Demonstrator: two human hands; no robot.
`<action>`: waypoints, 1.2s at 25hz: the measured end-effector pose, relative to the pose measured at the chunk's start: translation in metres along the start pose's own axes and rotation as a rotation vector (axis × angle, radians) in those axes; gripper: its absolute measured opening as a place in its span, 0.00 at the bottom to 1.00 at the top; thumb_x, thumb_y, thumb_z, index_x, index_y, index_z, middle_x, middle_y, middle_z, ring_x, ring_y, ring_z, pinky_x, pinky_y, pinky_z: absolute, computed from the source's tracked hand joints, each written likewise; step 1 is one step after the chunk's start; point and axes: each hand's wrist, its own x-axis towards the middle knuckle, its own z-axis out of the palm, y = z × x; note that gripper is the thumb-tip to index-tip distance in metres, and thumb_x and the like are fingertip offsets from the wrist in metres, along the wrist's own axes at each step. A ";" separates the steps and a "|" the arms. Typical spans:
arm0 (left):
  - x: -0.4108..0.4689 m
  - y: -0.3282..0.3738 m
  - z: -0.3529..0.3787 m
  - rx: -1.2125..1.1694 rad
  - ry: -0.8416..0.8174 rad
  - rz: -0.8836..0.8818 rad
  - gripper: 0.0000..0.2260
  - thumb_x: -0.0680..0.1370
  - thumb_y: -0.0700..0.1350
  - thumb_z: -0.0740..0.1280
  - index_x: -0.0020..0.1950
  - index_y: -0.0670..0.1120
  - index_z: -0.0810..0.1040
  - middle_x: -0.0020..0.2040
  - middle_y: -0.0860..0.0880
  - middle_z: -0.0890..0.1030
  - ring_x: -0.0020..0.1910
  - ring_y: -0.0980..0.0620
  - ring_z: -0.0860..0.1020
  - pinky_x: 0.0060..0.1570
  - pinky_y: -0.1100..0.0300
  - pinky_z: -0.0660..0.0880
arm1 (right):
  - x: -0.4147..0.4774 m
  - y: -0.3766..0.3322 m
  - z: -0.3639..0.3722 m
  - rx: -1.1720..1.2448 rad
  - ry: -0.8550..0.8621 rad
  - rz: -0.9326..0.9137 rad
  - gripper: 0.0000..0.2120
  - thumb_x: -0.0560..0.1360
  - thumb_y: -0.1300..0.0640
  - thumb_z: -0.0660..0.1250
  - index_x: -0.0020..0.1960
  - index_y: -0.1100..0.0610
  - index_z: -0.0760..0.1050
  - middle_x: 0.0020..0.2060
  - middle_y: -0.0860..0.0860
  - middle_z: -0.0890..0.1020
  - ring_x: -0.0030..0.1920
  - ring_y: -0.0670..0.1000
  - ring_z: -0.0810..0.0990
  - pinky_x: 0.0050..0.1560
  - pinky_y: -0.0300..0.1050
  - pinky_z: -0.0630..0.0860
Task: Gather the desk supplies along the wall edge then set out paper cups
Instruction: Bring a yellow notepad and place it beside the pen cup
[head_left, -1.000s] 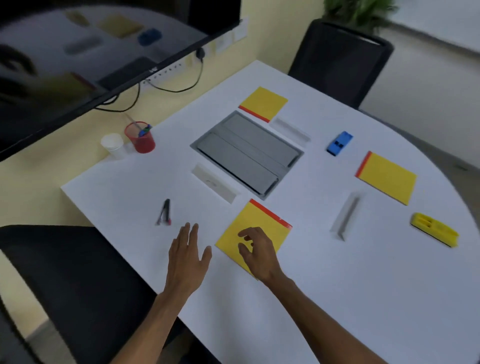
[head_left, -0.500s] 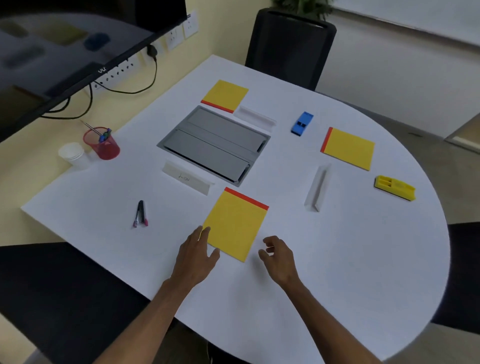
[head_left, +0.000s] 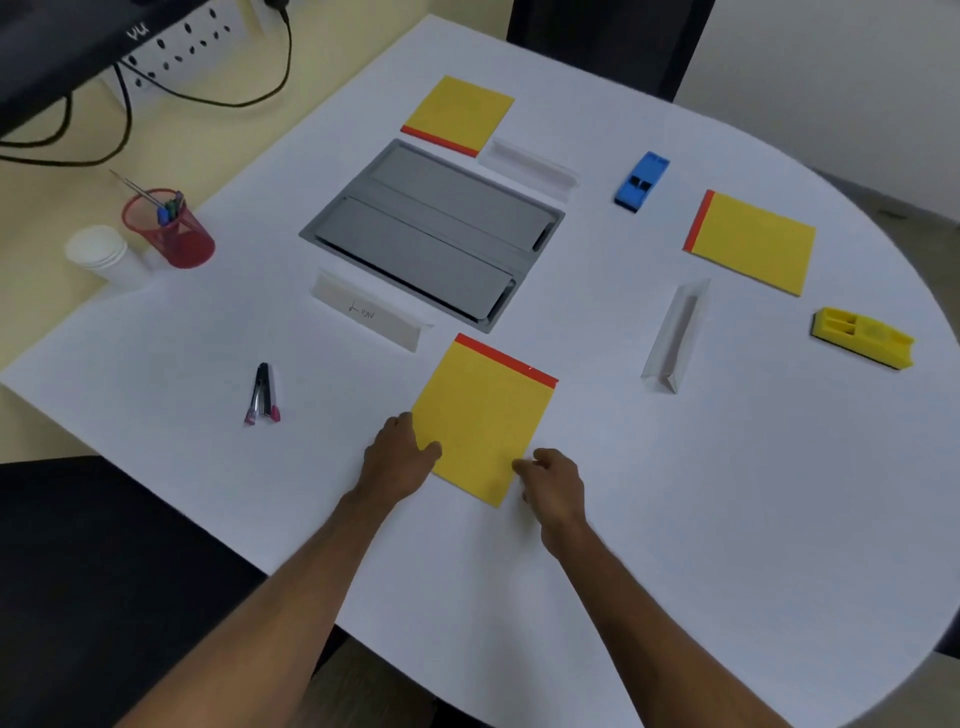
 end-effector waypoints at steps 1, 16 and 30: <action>0.000 0.000 0.003 0.000 0.018 -0.006 0.27 0.80 0.50 0.66 0.74 0.40 0.65 0.70 0.40 0.71 0.69 0.40 0.70 0.67 0.47 0.68 | 0.002 -0.002 0.002 0.084 0.004 0.053 0.09 0.74 0.58 0.68 0.53 0.58 0.77 0.47 0.56 0.80 0.49 0.58 0.80 0.53 0.55 0.78; 0.031 0.003 -0.007 -0.260 0.030 -0.313 0.17 0.76 0.46 0.69 0.59 0.38 0.74 0.58 0.41 0.77 0.61 0.39 0.76 0.57 0.52 0.74 | 0.037 -0.028 -0.008 0.340 -0.086 0.377 0.06 0.72 0.69 0.67 0.43 0.63 0.70 0.37 0.59 0.74 0.33 0.55 0.73 0.33 0.45 0.76; -0.021 0.020 -0.014 -0.817 0.017 -0.228 0.07 0.79 0.32 0.64 0.45 0.44 0.74 0.41 0.42 0.78 0.39 0.47 0.74 0.44 0.54 0.71 | 0.026 -0.035 -0.057 0.241 -0.239 0.302 0.09 0.75 0.69 0.67 0.55 0.67 0.75 0.45 0.61 0.82 0.41 0.59 0.82 0.35 0.49 0.79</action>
